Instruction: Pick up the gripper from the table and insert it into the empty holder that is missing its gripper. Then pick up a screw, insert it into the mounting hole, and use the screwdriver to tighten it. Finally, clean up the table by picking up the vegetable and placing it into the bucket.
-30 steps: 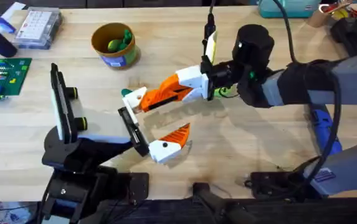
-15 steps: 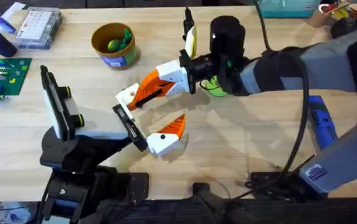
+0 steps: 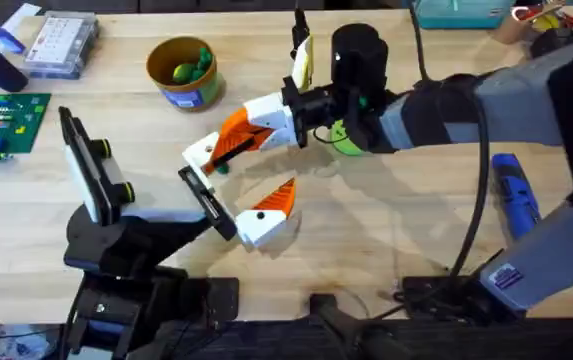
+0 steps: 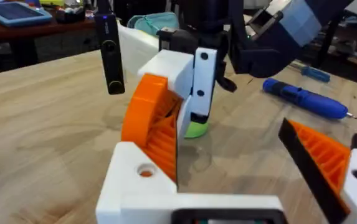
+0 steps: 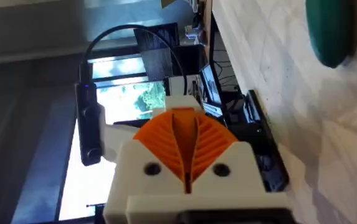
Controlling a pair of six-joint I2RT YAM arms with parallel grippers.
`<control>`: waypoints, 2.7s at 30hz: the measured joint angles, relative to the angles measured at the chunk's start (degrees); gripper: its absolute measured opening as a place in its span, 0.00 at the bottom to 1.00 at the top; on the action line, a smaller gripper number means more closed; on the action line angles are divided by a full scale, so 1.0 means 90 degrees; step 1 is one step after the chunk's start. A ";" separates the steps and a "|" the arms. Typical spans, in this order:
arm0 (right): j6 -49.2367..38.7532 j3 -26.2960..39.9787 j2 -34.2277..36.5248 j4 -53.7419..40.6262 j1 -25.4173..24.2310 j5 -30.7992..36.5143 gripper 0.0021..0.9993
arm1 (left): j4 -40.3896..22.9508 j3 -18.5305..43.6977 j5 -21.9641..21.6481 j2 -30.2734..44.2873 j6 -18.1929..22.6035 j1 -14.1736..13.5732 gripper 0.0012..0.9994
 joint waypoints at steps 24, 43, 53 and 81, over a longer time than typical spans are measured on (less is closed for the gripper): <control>-0.0022 0.0000 0.0109 0.0640 0.0089 0.0201 0.01 | -0.0030 0.0017 -0.0170 -0.0002 0.0176 0.0000 0.99; 0.0063 0.0002 0.0117 0.0819 0.0151 0.0249 0.31 | -0.0056 0.0024 -0.0104 -0.0002 0.0143 -0.0002 0.99; 0.0152 0.0025 0.0117 0.0858 0.0133 0.0187 0.44 | -0.0061 0.0024 -0.0080 0.0000 0.0067 -0.0002 0.99; 0.0167 0.0107 0.0095 0.0743 -0.0133 -0.0082 1.00 | -0.0131 0.0029 0.0901 0.0001 0.0007 -0.0158 0.99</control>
